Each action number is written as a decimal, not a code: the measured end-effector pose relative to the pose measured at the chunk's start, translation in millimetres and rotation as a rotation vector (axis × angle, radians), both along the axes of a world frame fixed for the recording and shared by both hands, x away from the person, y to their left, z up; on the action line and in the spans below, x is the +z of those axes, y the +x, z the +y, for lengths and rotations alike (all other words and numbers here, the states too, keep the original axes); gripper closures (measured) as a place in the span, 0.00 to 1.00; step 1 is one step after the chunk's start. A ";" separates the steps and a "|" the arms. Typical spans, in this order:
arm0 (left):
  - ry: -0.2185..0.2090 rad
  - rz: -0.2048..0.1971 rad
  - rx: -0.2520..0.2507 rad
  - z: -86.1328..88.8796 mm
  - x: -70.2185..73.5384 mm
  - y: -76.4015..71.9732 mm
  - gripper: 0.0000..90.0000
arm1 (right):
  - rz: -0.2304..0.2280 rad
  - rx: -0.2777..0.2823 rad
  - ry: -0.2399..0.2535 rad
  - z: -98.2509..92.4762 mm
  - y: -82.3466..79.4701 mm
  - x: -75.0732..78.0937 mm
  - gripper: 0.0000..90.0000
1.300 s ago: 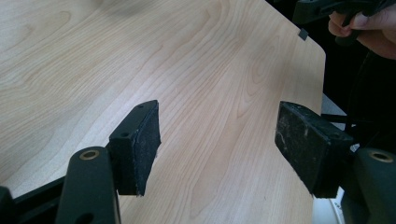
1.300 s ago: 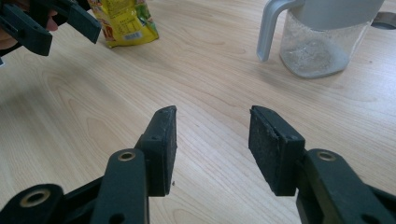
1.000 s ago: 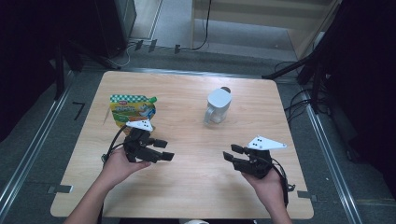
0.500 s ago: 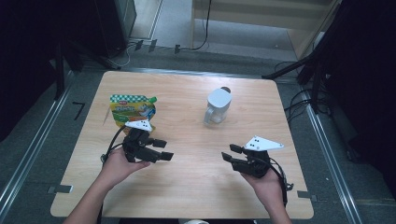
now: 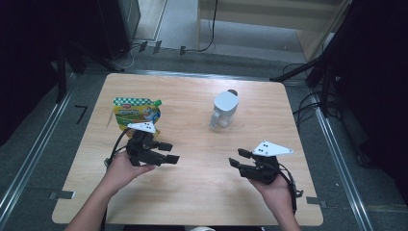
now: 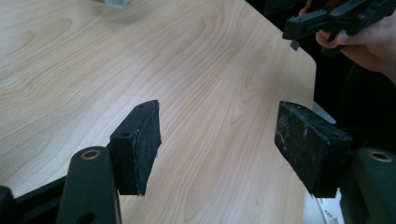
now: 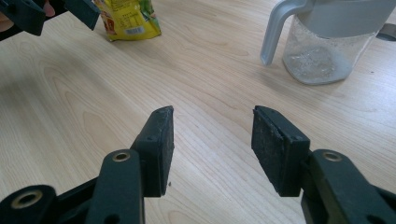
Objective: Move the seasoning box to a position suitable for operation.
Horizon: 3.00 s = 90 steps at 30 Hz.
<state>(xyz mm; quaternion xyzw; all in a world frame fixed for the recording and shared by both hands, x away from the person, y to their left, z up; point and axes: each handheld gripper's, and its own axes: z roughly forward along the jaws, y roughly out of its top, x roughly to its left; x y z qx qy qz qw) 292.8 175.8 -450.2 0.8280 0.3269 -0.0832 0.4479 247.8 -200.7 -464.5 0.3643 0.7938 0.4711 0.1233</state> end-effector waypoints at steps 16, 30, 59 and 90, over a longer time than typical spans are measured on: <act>0.051 -0.019 0.014 -0.7 -0.3 0.3 0.36 | 0.002 -0.010 -0.002 -2.8 5.6 1.8 0.54; 0.029 -0.008 0.036 7.3 -1.1 -4.2 0.36 | -0.006 -0.062 0.040 1.3 91.7 17.1 0.34; 0.041 0.008 0.062 17.1 -7.9 -9.3 0.36 | -0.031 -0.104 0.034 28.3 201.8 -57.8 0.12; 0.046 0.026 0.046 10.2 -12.2 -4.9 0.36 | -0.072 -0.203 0.119 44.4 198.5 -70.6 0.14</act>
